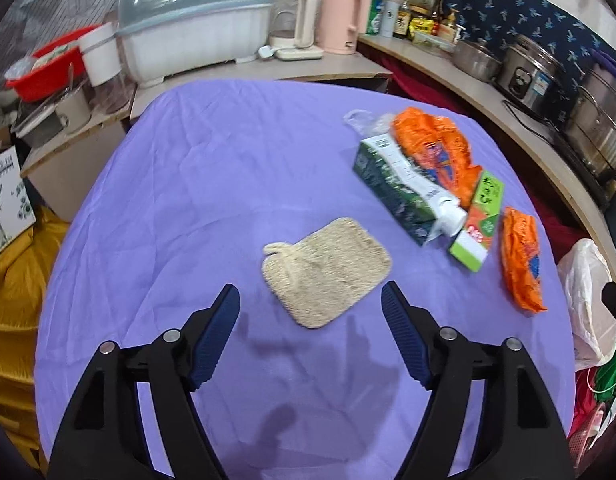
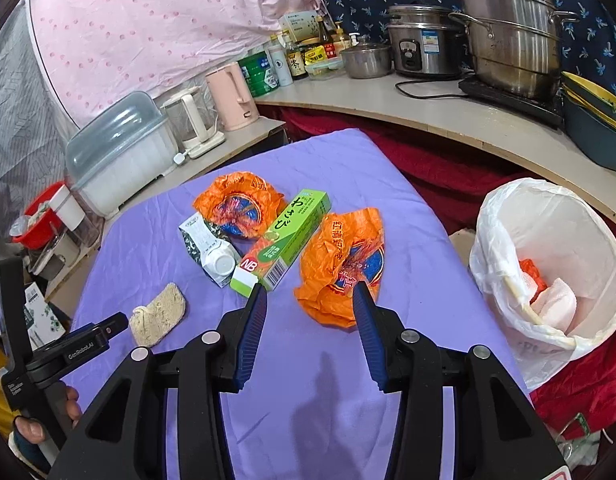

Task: Collect trash
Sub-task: 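Move both tools back to the table toward the beige sponge, then grasp the beige sponge with left tool while right tool grasps orange plastic bag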

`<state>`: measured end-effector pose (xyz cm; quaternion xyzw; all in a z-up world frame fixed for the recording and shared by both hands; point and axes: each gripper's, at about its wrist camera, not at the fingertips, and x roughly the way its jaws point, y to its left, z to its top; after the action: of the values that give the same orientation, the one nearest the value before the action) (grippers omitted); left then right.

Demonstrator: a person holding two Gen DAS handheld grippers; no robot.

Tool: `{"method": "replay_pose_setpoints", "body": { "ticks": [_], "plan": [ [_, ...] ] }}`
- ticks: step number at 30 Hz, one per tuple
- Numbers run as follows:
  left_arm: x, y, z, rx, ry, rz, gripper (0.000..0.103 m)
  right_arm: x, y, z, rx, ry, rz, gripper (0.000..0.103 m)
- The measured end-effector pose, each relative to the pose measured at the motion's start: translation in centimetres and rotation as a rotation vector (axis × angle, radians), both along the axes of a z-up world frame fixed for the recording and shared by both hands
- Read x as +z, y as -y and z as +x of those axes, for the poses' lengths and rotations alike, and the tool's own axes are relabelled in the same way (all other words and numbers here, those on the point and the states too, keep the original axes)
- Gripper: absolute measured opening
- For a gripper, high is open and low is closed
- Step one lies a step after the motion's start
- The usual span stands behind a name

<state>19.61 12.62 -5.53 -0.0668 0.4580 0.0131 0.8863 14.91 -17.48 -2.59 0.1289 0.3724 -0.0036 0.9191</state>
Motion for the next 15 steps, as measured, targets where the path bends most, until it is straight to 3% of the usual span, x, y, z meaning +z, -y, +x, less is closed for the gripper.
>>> {"method": "replay_pose_setpoints", "body": {
  "ticks": [3, 11, 15],
  "plan": [
    [-1.1, -1.2, 0.5, 0.020, -0.029, -0.027, 0.070, -0.6, -0.2, 0.5, 0.001, -0.013, -0.013, 0.049],
    [-3.6, -1.6, 2.6, 0.033, -0.090, -0.050, 0.071, -3.2, 1.1, 2.6, -0.042, -0.070, 0.001, 0.050],
    [-4.7, -1.2, 3.6, 0.029, -0.113, -0.052, 0.071, -4.6, 1.7, 3.8, -0.062, -0.093, 0.000, 0.059]
  ]
}}
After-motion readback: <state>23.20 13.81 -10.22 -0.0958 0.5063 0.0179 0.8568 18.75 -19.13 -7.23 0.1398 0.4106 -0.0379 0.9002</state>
